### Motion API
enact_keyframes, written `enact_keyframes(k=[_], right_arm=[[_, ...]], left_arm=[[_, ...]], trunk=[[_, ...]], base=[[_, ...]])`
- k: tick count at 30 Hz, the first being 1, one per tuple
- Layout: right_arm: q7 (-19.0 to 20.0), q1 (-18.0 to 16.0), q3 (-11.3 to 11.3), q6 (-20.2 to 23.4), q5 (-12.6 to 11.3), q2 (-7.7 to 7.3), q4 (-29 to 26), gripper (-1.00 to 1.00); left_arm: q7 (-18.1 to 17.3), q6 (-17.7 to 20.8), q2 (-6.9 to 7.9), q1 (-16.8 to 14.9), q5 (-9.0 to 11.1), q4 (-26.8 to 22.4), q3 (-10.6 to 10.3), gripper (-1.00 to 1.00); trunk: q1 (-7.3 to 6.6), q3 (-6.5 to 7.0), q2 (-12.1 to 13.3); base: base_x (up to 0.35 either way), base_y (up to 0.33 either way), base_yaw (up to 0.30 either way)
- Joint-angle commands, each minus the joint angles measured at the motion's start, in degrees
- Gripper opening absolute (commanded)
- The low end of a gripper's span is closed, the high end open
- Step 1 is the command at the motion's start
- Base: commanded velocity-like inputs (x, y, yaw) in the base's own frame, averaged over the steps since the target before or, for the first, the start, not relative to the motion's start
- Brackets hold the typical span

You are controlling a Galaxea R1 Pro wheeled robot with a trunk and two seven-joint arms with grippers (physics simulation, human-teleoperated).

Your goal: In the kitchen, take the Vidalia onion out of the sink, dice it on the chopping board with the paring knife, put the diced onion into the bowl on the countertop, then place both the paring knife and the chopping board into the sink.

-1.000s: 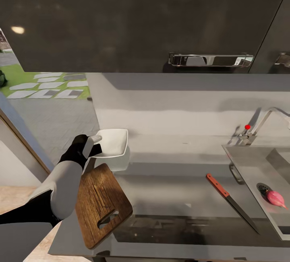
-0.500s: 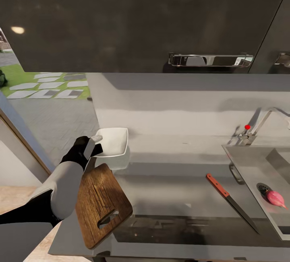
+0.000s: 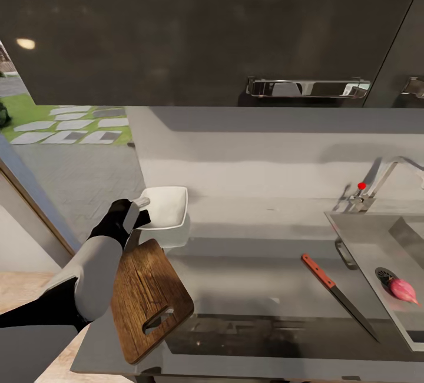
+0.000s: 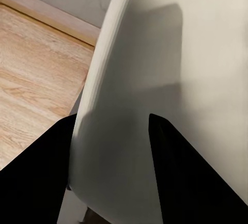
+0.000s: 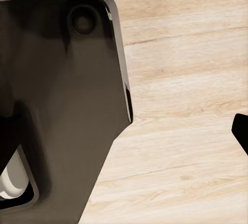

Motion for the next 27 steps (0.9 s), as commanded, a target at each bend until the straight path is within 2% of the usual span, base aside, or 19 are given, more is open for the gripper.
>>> enact_keyframes(k=[1,19,27], right_arm=[[0.0,0.0,-0.2,-0.2,-0.2,0.00,0.1,1.00],[0.1,0.0,-0.2,-0.2,-0.2,0.01,0.1,1.00],[0.1,0.0,-0.2,-0.2,-0.1,0.01,0.1,1.00]], left_arm=[[-0.1,0.3,-0.08,0.0,-0.5,1.2,0.4,-1.00],[-0.2,0.4,-0.35,0.0,-0.9,1.0,0.1,-1.00],[-0.2,0.5,-0.50,0.0,-0.8,-0.6,0.1,-1.00]], trunk=[[0.05,-0.13,-0.1],[0.05,-0.13,-0.1],[0.05,-0.13,-0.1]], base=[[0.000,0.000,0.000],[0.000,0.000,0.000],[0.000,0.000,0.000]])
